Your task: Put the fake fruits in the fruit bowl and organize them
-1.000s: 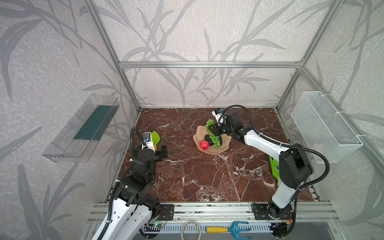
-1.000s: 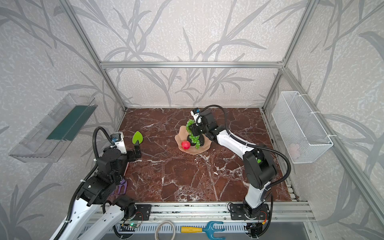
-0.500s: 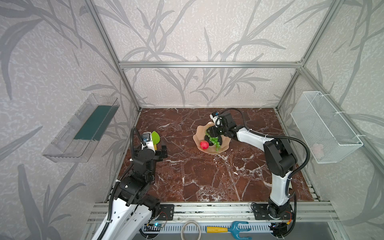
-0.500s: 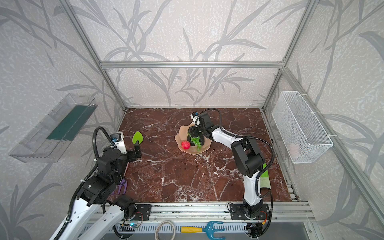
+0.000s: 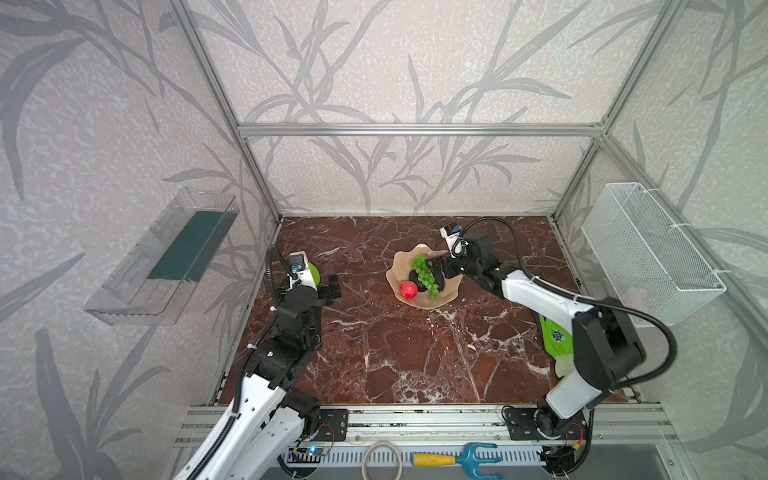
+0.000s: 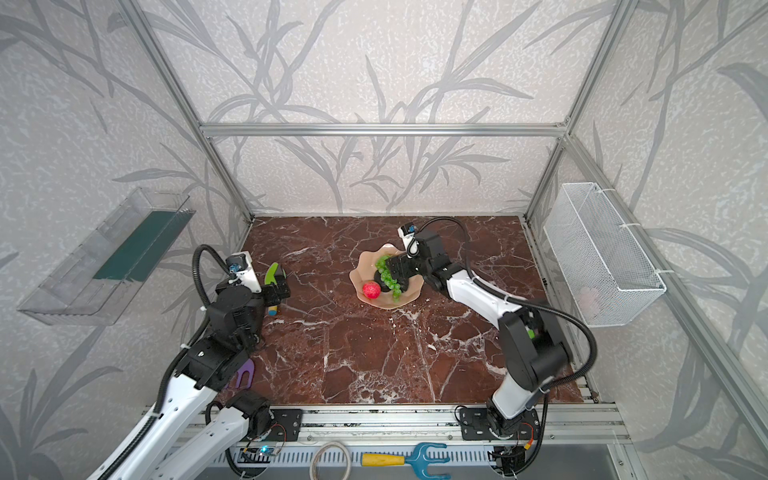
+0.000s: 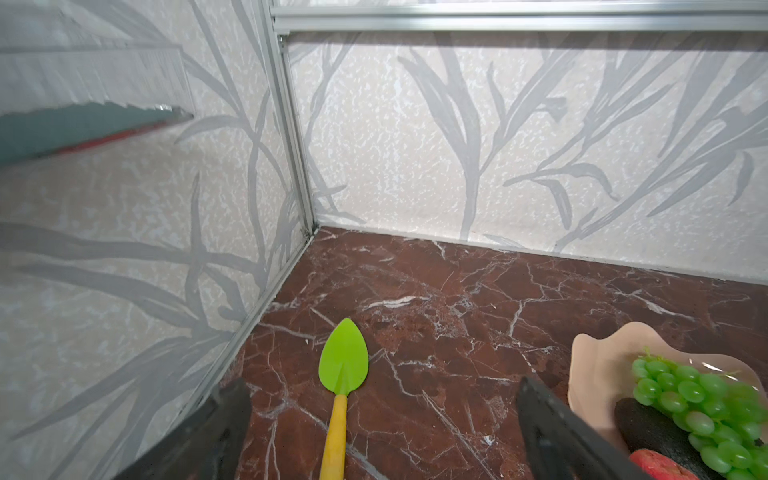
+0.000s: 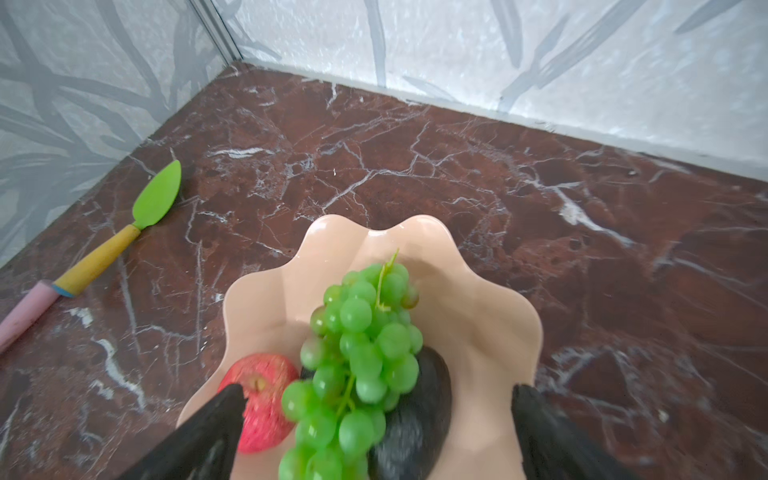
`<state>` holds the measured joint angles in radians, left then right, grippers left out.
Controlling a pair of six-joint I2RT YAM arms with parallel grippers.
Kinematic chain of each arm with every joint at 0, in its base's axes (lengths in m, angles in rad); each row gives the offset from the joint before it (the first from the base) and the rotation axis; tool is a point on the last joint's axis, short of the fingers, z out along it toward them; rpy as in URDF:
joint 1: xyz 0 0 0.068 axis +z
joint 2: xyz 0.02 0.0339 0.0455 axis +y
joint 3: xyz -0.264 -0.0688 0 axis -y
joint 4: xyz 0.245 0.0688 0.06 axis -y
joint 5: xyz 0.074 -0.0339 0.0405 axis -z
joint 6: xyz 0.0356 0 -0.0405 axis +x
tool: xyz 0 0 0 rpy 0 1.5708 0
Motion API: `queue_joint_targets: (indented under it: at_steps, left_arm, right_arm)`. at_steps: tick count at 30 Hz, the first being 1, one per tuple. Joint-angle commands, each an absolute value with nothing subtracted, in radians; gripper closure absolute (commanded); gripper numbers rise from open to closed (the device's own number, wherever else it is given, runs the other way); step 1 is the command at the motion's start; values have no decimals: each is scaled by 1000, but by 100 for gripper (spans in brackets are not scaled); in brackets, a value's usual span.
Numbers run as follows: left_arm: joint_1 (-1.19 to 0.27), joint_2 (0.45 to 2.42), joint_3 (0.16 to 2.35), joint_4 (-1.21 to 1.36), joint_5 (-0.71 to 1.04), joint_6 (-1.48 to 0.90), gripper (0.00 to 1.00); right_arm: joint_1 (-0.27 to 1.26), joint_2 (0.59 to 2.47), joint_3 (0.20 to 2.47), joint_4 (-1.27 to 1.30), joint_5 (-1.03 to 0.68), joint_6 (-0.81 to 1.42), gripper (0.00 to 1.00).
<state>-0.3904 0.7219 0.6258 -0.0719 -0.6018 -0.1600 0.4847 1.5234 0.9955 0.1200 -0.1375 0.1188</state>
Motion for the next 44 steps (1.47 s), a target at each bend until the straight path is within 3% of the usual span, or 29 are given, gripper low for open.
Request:
queue_joint_targets:
  at_steps: [1,6,9,17,23,26,34,44]
  left_arm:
    - [-384,821,512,225,-740,-157,0]
    - [-364,988,310,649,-856,-1,0]
    - [-320,1073,240,771,-861,13,0]
    - [-187,1300,145,1134,-677,-6,1]
    - [-116,1594,187,1400,-462,33,1]
    - [-116,1647,217,1390,-428,51,1]
    - [-103,1621,254,1279,-440,26,1]
    - [-101,1608,302,1172,-453,17,1]
  right_arm:
    - [461,1360,804,278,-28,91,1]
    - [374,1145,551,336,190,58,1]
    - [277,1112,420,464,237,66,1]
    - [194,1322,359,730,245,-50,1]
    - [151,1498,320,1008,132,-96,1]
    - [153,1607,303,1147,107,-120,1]
    - [157,1592,352,1034,175,-99,1]
    - [123,1586,374,981,92,-81,1]
